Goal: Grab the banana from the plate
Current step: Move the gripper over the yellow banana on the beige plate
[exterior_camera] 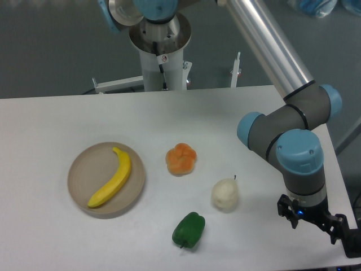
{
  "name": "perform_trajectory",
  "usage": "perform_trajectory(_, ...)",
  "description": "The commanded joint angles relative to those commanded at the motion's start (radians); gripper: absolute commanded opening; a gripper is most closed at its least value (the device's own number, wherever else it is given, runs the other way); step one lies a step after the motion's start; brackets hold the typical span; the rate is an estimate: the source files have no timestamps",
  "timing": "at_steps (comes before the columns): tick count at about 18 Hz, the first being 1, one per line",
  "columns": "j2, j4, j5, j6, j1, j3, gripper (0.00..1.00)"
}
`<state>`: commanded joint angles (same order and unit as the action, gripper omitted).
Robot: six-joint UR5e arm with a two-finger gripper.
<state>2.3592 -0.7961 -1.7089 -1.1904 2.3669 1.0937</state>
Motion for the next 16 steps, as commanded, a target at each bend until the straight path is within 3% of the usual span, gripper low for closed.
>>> perform_trajectory(5, -0.035, -0.008, -0.003, 0.015, -0.026, 0.015, 1.00)
perform_trajectory(11, -0.207, -0.009, 0.021, 0.081, -0.061, 0.207, 1.00)
perform_trajectory(13, -0.259, -0.011, 0.093, 0.167, -0.086, 0.256, 1.00)
perform_trajectory(16, -0.325, -0.041, 0.100, 0.254, -0.129, 0.320, 1.00)
